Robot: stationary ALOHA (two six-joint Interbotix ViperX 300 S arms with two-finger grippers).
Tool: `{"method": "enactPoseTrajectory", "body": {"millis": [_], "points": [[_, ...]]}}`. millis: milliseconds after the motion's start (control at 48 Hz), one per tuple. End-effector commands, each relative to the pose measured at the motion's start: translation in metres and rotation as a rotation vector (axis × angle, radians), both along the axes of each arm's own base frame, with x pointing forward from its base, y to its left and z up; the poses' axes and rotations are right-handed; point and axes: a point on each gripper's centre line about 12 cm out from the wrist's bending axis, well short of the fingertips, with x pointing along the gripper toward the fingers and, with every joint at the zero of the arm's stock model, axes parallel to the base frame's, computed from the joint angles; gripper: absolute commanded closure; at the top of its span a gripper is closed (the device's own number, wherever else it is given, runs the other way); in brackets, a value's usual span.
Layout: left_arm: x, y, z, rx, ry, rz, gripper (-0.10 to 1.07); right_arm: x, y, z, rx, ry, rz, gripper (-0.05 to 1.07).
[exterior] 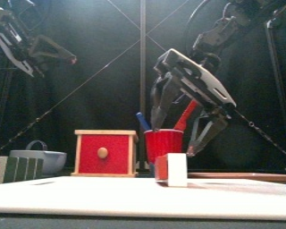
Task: Grab salmon sushi
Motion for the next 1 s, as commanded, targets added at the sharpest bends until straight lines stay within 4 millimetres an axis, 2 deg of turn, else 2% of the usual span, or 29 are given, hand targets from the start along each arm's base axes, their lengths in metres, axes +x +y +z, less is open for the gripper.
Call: {"method": "enactPoseTrajectory", "body": {"millis": [0,208,438,604,979], "points": [[0.002,0.001,0.005,0.005,-0.014,0.002,1.00,0.008,0.002,0.014,-0.024,-0.020,-0.009,0.01],[0.002,0.001,0.005,0.006,-0.014,0.001,1.00,0.014,0.011,0.013,-0.024,0.000,-0.068,0.01],[0.002,0.001,0.004,0.007,-0.014,0.003,1.00,0.022,0.026,0.000,0.014,0.034,-0.114,0.01],[0.000,0.003,-0.001,0.006,0.000,0.014,1.00,0.026,0.026,-0.007,0.010,0.079,-0.138,0.02],[-0.002,0.005,-0.004,0.006,0.008,0.023,1.00,0.037,0.025,-0.010,-0.008,0.146,-0.156,0.02]]}}
